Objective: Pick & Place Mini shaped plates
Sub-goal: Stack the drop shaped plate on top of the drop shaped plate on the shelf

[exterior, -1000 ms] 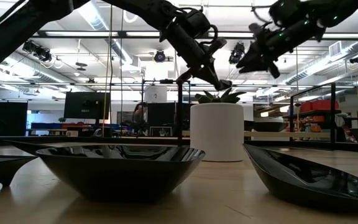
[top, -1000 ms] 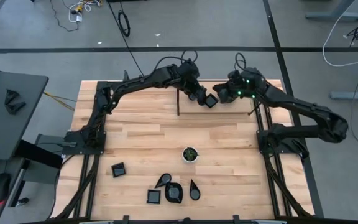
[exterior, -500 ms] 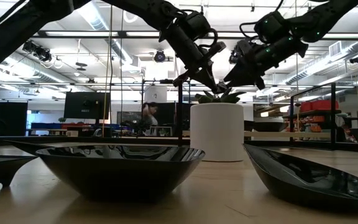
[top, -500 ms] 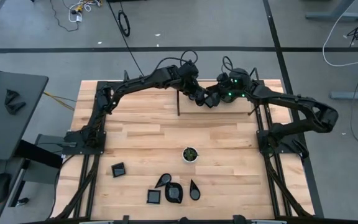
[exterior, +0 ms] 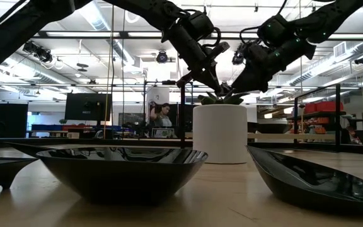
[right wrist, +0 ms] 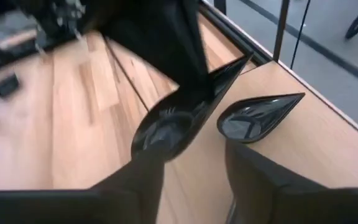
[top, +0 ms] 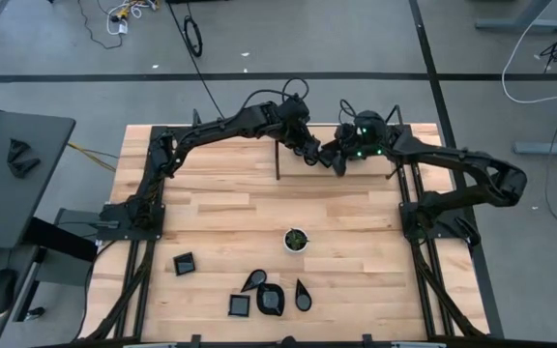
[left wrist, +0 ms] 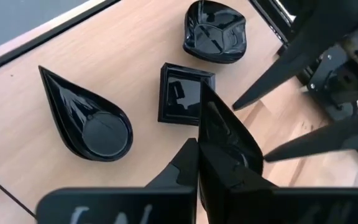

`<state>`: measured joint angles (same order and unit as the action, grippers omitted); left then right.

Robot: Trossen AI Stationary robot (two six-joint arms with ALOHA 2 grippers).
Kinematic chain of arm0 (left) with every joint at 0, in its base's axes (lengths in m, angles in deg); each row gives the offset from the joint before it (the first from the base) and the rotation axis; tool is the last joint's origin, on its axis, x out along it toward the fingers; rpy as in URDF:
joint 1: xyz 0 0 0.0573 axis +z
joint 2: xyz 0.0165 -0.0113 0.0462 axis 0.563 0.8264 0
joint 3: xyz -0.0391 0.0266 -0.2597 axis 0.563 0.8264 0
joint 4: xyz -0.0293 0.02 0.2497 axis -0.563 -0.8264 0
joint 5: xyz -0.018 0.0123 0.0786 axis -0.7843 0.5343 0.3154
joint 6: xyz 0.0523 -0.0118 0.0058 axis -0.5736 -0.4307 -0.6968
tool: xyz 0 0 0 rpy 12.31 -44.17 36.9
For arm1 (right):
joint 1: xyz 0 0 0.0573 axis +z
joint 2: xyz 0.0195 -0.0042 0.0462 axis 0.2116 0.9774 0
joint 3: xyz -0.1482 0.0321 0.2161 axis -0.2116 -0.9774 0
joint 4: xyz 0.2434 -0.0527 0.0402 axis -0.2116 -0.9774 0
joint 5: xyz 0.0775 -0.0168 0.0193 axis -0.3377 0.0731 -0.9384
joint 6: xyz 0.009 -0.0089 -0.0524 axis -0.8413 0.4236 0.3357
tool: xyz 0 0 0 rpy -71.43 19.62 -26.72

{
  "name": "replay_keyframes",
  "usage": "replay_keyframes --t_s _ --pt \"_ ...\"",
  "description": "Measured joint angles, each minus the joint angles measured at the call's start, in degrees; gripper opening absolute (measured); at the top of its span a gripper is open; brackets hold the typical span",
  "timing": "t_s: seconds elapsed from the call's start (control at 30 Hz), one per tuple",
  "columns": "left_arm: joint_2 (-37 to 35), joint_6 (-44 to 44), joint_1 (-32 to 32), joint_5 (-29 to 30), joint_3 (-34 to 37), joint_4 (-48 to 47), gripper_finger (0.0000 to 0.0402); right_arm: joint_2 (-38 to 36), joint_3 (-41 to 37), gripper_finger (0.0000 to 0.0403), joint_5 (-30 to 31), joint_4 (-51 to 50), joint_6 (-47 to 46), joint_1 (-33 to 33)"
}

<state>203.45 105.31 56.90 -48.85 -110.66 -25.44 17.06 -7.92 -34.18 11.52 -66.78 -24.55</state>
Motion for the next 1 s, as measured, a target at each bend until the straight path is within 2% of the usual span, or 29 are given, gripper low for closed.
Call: replay_keyframes --t_s 0.17,0.37,0.5,0.67,1.0 --pt "0.00 -1.68 0.00 0.69 0.00 -0.14 0.0009 -0.03 -6.04 0.0214 4.65 10.03 -2.08 2.23" --pt "0.00 -1.70 0.01 0.95 0.00 0.00 0.0009 -0.03 -12.74 0.0204 12.34 24.48 -9.38 5.96" --pt "0.00 -1.71 -0.35 0.87 0.00 0.07 0.0009 -0.03 -13.03 0.0183 16.66 28.65 -9.47 7.25" --pt "0.00 -1.71 -0.97 0.98 0.00 0.07 0.0009 -0.03 -13.03 0.0148 20.39 29.04 -9.21 7.54" --pt "0.00 -1.67 -1.09 1.10 0.00 1.53 0.0010 -0.03 -13.03 0.0027 21.13 28.36 -7.78 7.51"
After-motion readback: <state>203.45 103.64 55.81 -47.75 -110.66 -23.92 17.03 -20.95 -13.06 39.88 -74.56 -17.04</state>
